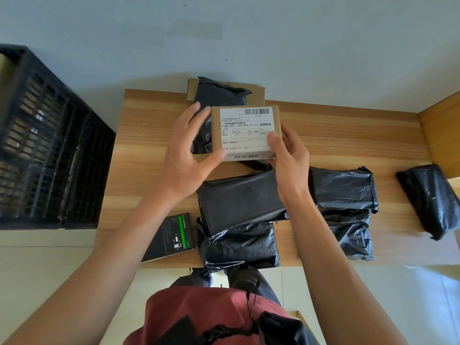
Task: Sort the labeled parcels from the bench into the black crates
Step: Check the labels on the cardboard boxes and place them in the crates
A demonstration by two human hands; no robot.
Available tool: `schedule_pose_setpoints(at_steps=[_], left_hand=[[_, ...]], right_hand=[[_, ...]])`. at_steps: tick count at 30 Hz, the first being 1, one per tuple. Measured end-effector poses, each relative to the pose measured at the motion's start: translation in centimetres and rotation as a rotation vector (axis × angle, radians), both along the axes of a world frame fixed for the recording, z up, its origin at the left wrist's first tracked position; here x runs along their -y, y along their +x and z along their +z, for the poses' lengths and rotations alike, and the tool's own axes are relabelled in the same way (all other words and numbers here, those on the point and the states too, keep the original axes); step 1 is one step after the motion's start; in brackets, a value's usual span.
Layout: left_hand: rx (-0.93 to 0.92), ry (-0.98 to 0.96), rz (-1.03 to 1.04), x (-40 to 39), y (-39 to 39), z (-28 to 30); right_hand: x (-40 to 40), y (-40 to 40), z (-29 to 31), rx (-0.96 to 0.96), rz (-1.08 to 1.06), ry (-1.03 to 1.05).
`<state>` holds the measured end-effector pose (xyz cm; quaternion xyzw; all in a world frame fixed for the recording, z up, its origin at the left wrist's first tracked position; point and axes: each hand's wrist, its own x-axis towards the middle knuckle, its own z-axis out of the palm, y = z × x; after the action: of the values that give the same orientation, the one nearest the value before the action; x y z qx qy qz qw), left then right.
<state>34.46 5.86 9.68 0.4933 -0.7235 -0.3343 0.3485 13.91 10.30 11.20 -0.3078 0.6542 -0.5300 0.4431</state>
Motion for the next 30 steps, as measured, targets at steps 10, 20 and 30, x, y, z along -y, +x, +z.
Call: schedule_pose_setpoints(at_steps=[10, 20, 30], left_hand=[[-0.461, 0.246, 0.255, -2.4, 0.2, 2.6], [-0.498, 0.193, 0.471, -4.8, 1.7, 3.5], [-0.480, 0.093, 0.810, -10.6, 8.2, 4.6]], right_hand=[[-1.0, 3.7, 1.0, -0.131, 0.024, -0.137], [-0.4, 5.0, 1.9, -0.219, 0.210, -0.177], [-1.2, 11.9, 1.8, -0.178, 0.530, -0.234]])
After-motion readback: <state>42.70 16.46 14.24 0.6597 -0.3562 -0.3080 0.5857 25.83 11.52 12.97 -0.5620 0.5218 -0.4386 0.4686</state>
